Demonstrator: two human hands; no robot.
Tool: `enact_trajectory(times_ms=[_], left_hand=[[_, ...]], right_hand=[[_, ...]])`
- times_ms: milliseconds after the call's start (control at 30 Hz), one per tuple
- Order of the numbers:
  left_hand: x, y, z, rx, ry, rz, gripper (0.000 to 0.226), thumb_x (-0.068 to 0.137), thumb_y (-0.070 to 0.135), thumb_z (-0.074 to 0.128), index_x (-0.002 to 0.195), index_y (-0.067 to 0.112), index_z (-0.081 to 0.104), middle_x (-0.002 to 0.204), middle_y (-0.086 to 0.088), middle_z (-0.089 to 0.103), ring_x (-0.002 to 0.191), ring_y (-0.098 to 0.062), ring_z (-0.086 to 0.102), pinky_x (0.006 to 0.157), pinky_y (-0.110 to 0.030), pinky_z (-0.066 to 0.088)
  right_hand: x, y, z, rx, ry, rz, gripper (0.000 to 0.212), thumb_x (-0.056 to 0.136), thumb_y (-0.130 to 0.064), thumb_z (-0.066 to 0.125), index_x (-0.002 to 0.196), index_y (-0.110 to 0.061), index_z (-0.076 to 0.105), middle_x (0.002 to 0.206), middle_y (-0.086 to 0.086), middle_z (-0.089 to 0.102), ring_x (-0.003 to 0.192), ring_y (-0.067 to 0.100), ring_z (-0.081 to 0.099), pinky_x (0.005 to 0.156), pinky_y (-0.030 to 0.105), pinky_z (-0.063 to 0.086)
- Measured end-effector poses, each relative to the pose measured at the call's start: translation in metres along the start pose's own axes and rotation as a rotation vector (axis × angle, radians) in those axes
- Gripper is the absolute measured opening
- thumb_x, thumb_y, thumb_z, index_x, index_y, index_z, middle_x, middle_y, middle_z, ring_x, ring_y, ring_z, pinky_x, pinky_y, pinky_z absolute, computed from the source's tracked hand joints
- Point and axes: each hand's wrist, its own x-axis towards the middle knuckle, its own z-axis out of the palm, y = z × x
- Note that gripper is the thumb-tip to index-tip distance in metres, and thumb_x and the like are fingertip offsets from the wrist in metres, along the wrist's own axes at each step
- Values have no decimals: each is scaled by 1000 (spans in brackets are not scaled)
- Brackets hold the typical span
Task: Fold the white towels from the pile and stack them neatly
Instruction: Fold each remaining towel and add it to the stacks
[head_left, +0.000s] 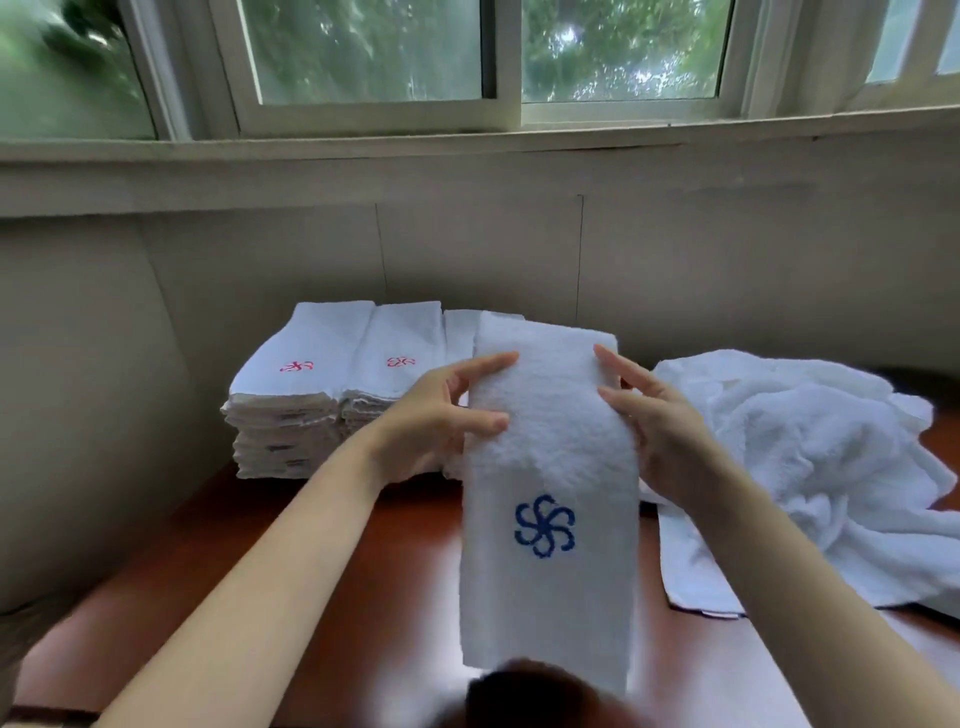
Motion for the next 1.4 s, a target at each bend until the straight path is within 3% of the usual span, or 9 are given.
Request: enact_trajectory(times_ms=[233, 367, 467, 600, 767, 933, 1133, 1267, 1400], left_hand=[[135, 91, -76, 65, 231, 125, 47, 79, 7, 67, 122, 20, 53, 107, -6, 66, 72, -12, 66, 57, -23, 54], [213, 31, -112, 231, 398, -249, 46, 98, 19, 51, 138, -3, 41, 89, -12, 72, 64, -17, 68, 53, -25, 54], [234, -36, -117, 694, 304, -558, 46, 98, 23, 51, 136, -3, 43, 126, -18, 59, 104, -27, 62, 80, -32, 48], [243, -70, -122, 611, 400, -414, 72, 91, 25, 62, 147, 9, 19, 140, -17, 45, 123, -33, 50, 102, -37, 41], [236, -65, -110, 247, 437, -213, 67, 97, 15, 53, 151, 18, 13, 118, -5, 52, 85, -18, 59, 53, -19, 53], [227, -72, -103, 482, 412, -356, 66, 100, 16, 45, 152, 11, 5, 147, -15, 36, 126, -30, 45, 96, -28, 41], [213, -58, -101, 770, 269, -429, 60, 100, 21, 44, 152, 18, 14, 150, -13, 34, 120, -28, 46, 95, -29, 40], [210, -49, -91, 821, 241, -393, 56, 99, 23, 45, 150, 21, 22, 148, -9, 39, 116, -30, 55, 92, -29, 45], [209, -44, -87, 717, 101, -471, 64, 95, 20, 55, 150, 25, 22, 140, -15, 44, 87, -26, 61, 75, -33, 54]], right_hand=[[170, -90, 54, -181, 21, -164, 34, 93, 3, 47, 123, -11, 57, 98, 9, 66, 61, 10, 67, 56, 21, 55], [269, -29, 39, -316, -98, 110, 27, 100, -9, 44, 125, -17, 50, 112, 10, 59, 83, 19, 64, 72, 29, 55], [304, 51, 6, -527, -66, 355, 53, 96, -18, 55, 144, -25, 33, 126, 8, 54, 91, 24, 61, 85, 42, 52], [333, 93, -10, -463, 17, 213, 56, 89, 0, 56, 140, -18, 43, 94, 1, 62, 86, 22, 67, 76, 36, 56], [352, 79, -2, -582, 83, -118, 62, 82, 12, 49, 136, -19, 51, 105, 6, 61, 65, 14, 59, 60, 18, 50], [348, 85, -8, -971, -3, 83, 58, 90, -5, 51, 145, -20, 38, 147, 7, 37, 111, 22, 54, 86, 25, 45], [339, 68, -10, -823, -36, 352, 57, 91, -17, 58, 143, -22, 34, 110, 5, 56, 85, 20, 64, 66, 33, 57], [354, 69, -7, -644, -21, 261, 75, 90, -34, 63, 148, -36, 16, 135, -4, 39, 110, 21, 52, 93, 43, 50], [379, 75, 2, -785, -9, 96, 64, 89, -2, 54, 144, -30, 35, 139, 3, 38, 107, 22, 52, 92, 34, 48]])
